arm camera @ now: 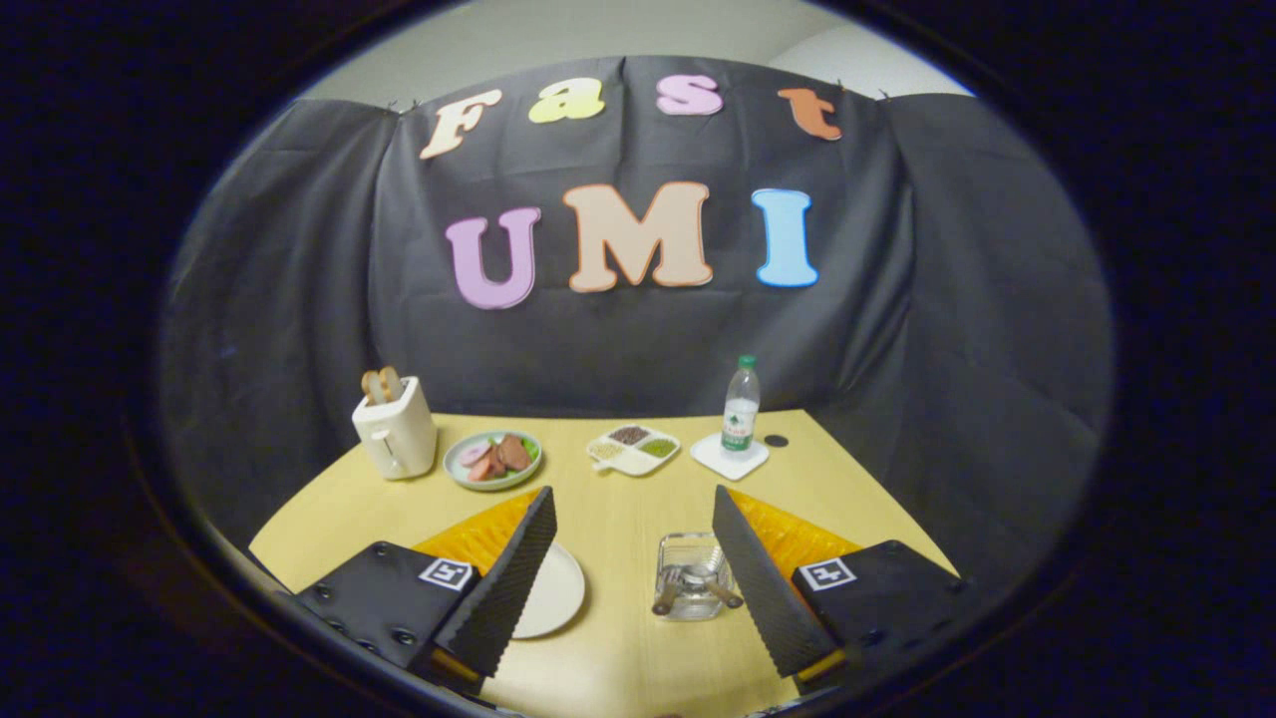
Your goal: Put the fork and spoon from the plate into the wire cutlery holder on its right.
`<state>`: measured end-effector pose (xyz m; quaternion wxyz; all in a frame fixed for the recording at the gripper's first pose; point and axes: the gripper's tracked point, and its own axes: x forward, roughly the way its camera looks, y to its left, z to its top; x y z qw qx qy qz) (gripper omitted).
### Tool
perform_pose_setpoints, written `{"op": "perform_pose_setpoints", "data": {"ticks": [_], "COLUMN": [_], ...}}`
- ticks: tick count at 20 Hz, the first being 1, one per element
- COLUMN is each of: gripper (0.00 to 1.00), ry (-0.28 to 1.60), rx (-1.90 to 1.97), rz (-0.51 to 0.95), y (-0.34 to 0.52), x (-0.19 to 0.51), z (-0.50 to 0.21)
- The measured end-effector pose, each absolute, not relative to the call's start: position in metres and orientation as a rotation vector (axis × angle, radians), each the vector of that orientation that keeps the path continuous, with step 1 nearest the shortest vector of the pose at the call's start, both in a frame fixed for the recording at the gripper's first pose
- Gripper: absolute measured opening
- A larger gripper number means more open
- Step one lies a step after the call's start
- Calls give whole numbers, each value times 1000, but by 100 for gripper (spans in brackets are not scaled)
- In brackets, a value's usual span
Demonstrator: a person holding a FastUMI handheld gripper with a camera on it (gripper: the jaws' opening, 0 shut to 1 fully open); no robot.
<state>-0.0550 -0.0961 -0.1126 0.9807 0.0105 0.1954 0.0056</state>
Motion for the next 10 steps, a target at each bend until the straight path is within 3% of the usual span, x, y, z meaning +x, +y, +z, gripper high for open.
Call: {"op": "perform_pose_setpoints", "data": {"ticks": [4, 10], "gripper": [100, 100], "ry": [258, 207], "rx": [57, 38], "rz": [0, -6], "y": [-93, -95], "x": [-49, -41], "z": [-78, -61]}}
